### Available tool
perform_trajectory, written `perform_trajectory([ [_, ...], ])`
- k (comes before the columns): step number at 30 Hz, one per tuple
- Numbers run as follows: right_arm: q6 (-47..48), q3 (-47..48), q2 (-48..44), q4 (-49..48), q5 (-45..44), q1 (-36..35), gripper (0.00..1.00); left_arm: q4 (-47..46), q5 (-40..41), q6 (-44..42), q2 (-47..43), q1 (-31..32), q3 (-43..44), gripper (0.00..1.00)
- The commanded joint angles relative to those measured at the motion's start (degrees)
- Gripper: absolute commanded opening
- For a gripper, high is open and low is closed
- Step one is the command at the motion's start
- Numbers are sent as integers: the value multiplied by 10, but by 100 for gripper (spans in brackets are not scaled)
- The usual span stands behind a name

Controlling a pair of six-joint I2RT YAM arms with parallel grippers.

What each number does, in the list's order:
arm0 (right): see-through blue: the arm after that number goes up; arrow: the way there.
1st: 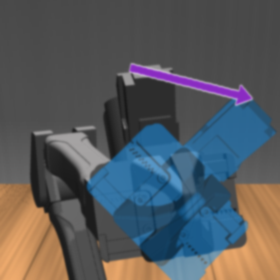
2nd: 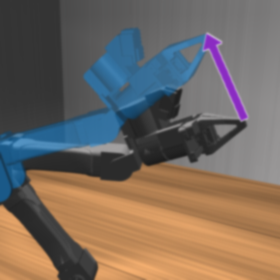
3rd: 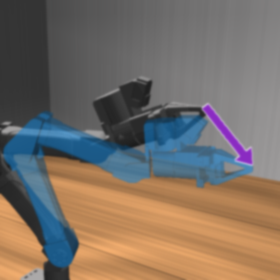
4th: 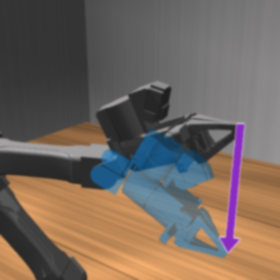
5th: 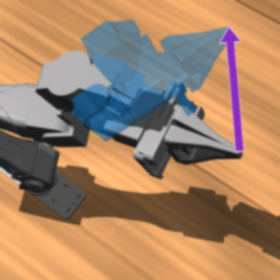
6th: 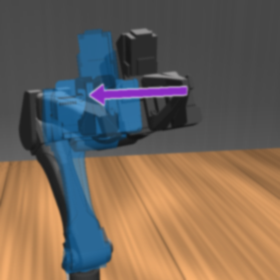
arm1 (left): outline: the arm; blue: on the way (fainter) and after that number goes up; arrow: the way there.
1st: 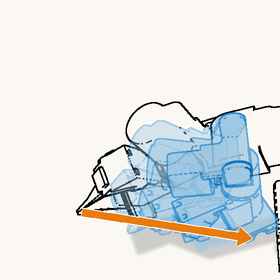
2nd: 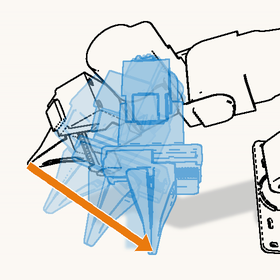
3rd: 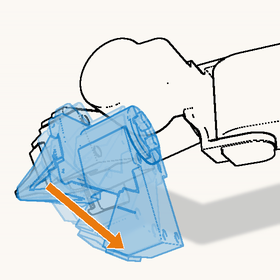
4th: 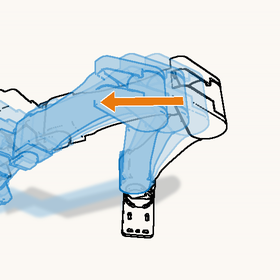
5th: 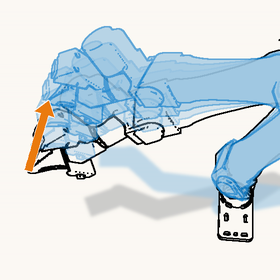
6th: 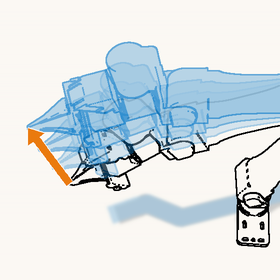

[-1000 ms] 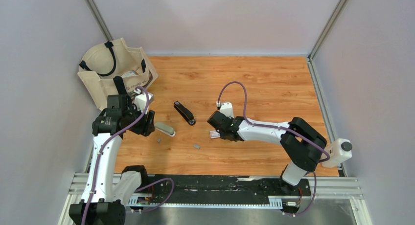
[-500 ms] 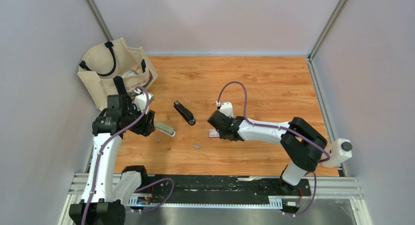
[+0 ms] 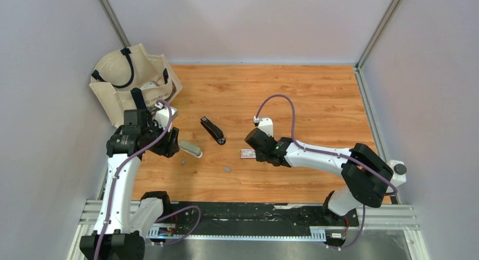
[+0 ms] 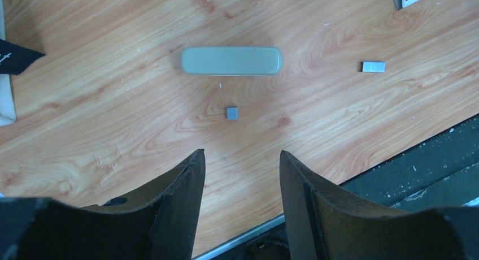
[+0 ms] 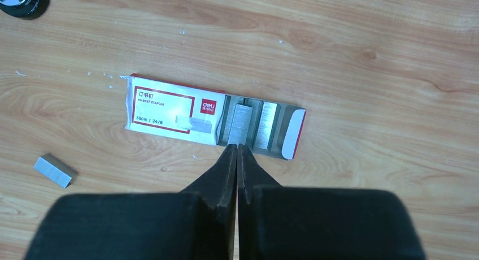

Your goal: Unload the staples from the stapler

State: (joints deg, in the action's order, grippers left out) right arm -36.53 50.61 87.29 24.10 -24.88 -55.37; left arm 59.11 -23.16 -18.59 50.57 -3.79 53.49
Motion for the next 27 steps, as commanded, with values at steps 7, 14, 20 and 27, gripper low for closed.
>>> perform_trajectory([
  [7, -4, -5, 17, -22, 22, -3, 0, -1, -10, -10, -12, -3, -3, 60],
  [14, 1, 12, 37, -11, 31, -3, 0, -2, -9, -9, -10, -3, -3, 60],
  [20, -1, 5, 33, -13, 33, -3, 0, -1, -10, -10, -9, -3, -3, 60],
  [27, 3, 12, 24, -15, 32, -3, 0, -1, -10, -10, -10, -3, -3, 60],
])
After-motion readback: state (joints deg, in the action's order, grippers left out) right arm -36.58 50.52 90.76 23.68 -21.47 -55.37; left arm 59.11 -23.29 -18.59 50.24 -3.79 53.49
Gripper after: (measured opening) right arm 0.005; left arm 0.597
